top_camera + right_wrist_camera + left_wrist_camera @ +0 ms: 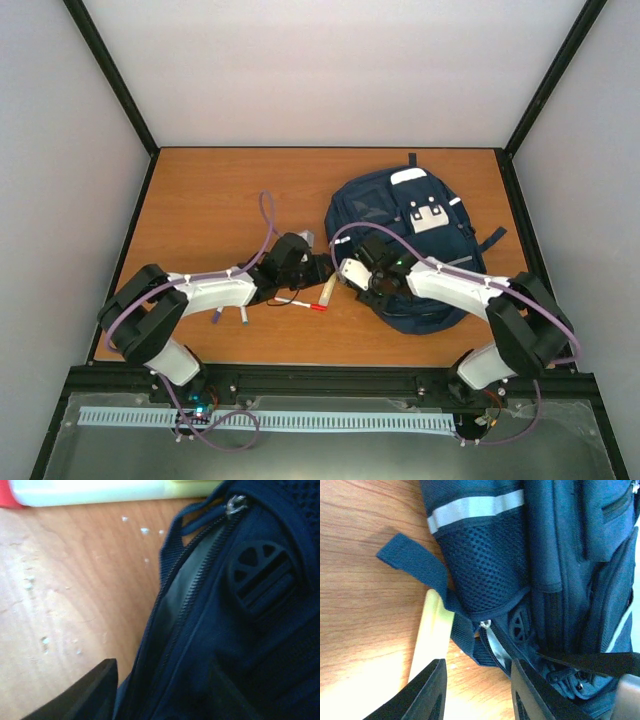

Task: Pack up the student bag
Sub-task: Zip the student bag at the center of the board.

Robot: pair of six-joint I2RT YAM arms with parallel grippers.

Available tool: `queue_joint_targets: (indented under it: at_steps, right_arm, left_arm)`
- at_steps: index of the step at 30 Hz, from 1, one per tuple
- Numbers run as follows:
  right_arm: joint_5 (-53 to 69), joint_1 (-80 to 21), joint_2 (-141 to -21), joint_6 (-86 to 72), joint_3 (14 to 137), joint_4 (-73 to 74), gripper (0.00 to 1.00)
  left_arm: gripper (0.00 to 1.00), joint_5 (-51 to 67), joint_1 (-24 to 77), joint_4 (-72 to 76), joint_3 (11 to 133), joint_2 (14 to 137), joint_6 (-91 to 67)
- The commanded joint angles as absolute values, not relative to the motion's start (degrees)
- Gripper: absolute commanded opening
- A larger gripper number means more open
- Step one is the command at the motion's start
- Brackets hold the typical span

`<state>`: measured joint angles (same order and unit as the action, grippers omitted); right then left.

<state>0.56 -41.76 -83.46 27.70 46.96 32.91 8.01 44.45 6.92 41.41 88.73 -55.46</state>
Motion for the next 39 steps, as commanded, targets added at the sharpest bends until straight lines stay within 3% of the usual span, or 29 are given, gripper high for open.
queue_joint_targets:
  at_steps: [1,3,7,10,19,28,39]
  right_arm:
    - [-5.89,-41.48,-85.68,24.38,48.21,30.55,0.36]
    - [-5.90,-41.08,-83.80,24.13,48.16,30.06,0.19]
    - [-1.97,-38.79,-80.15,23.81,49.04,31.15,0.03]
    - [1.45,-37.32,-77.73,23.65,49.69,31.94,0.03]
    - [4.70,-35.40,-77.47,23.49,51.65,33.16,0.03]
    - [6.03,-34.48,-76.97,23.68,53.29,34.05,0.03]
    - [7.12,-34.20,-75.96,23.86,53.26,34.58,0.03]
  left_arm:
    - [0.38,6.35,46.52,12.04,41.68,88.43,-56.69]
    - [0.38,5.80,47.34,12.36,42.89,89.81,-56.09]
    - [0.32,5.73,48.29,15.27,44.31,92.94,-55.17]
    - [0.27,6.74,48.42,17.99,44.70,94.57,-53.85]
    - [0.35,2.45,48.62,16.84,45.68,95.28,-51.49]
    - [0.32,-2.82,51.50,15.04,47.39,93.38,-43.48]
    - [0.63,5.74,49.22,25.24,43.52,97.32,-45.38]
